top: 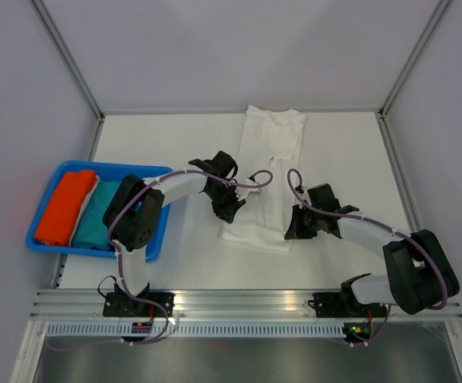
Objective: Roll the t-shirts
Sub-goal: Roll the tshirt
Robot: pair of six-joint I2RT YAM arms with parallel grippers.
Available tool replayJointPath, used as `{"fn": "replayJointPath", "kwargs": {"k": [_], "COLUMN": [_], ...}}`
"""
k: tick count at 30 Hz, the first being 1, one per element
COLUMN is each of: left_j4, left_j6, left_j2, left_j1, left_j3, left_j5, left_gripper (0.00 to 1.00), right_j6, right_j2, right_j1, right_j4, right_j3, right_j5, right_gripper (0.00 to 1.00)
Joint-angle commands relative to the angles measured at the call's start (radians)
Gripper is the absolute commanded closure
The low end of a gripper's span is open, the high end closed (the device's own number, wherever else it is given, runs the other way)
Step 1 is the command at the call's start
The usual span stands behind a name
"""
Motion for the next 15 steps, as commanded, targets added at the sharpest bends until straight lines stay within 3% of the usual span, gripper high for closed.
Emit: {"fn": "replayJointPath", "kwargs": {"k": [1, 4, 7, 11, 15], "left_j4": [0.028, 0.065, 0.134, 0.302, 0.390], "left_j6": [-0.005, 0.054, 0.169, 0.367, 0.459], "left_j2": [-0.070, -0.153, -0.298, -0.453, -0.466], "left_j1": [0.004, -0.003, -0.026, -0.082, -0.141], "left_j3": [0.050, 0.006, -0.132, -0.411, -0.510], "left_j5": [-0.012, -0.019, -0.058, -0.087, -0.096], "left_gripper": [0.75, 0.72, 0.66, 0.55, 0.51], "right_j6": [-0.018, -0.029, -0.051, -0.072, -0.077], "right_j2": [-0.009, -0.024, -0.047, -0.067, -0.056], "right_j1": [-0.006, -0.006, -0.004, -0.004, -0.006], "right_j4": [0.020, 0.027, 0.049, 0.078, 0.069], "right_j3": [0.030, 0.043, 0.054, 0.054, 0.054], "right_j5": [0.005, -0.007, -0.036, -0.061, -0.062], "right_gripper": [0.99, 0.97, 0.95, 0.93, 0.93]}}
